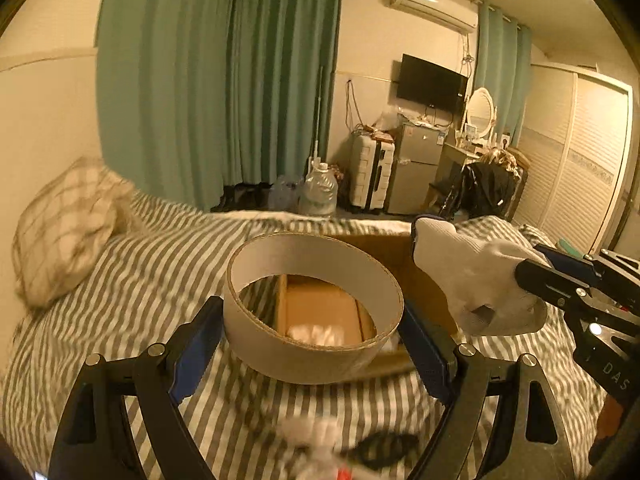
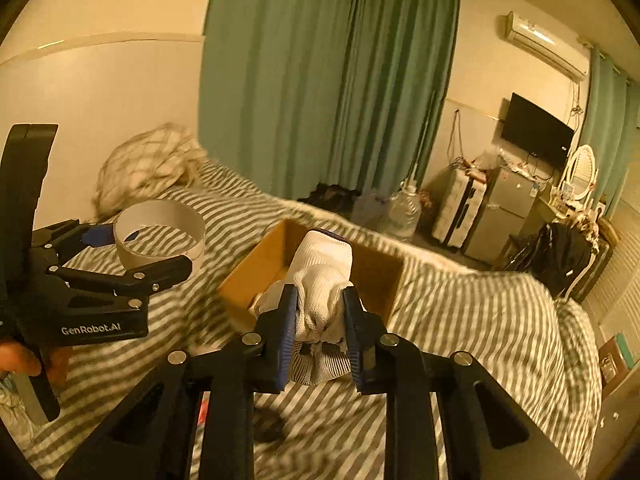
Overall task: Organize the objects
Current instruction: 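Carry the tape roll and sock into the cardboard box and release both, then grasp the clear cotton-swab container with the left tool while the right tool grasps the black object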
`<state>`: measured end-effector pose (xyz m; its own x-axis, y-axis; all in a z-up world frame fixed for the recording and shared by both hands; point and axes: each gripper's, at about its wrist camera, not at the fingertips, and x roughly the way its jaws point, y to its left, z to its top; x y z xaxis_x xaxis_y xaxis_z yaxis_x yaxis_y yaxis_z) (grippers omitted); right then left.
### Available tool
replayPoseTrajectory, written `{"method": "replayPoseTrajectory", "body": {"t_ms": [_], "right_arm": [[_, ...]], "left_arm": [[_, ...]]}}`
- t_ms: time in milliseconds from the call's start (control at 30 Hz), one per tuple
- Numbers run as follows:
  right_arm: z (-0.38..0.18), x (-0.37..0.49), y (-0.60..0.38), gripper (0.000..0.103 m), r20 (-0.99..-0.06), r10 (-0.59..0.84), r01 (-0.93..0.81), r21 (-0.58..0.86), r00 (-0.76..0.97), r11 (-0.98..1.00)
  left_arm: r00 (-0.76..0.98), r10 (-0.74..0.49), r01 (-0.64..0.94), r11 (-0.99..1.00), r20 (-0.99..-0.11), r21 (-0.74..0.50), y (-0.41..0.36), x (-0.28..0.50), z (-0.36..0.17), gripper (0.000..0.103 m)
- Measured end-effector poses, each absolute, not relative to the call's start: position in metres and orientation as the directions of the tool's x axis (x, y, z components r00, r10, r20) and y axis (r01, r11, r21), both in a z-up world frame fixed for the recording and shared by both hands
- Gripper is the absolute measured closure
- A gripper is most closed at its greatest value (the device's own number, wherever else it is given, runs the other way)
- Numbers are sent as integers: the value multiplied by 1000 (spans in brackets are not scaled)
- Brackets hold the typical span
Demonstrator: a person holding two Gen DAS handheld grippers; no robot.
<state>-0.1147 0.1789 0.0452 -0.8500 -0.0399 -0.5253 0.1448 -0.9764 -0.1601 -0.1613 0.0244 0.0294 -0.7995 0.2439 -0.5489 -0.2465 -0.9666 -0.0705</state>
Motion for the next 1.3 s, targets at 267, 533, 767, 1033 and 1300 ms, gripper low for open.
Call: {"method": "replayPoseTrajectory", "body": {"t_ms": [267,533,767,1033,1300], "right_arm": [[28,-192,204,82,-545,-1,101,-155,-839,-983],[-17,-227,228,61,-589,-55,95,-37,-806,-995],[24,-189,246,24,-531,-48,60,-5,-846,-998],[70,-115,227,11,-494,-29,81,-85,-869,-993],[62,-50,203,9,-505,-21,93,-118,-863,-989]], "left_arm": [[-759,245,-277,-960,-604,-41,61,-231,-8,15],[-735,261,-301,-953,-626,-44,72,-248,-39,12],[-761,250,-273,-961,-599,-55,58,-222,-13,0],[-801,197,-219,-975,-565,-30,34,-156,35,0],[-790,128,-145,-989,-600,-19,6,-96,12,0]]}}
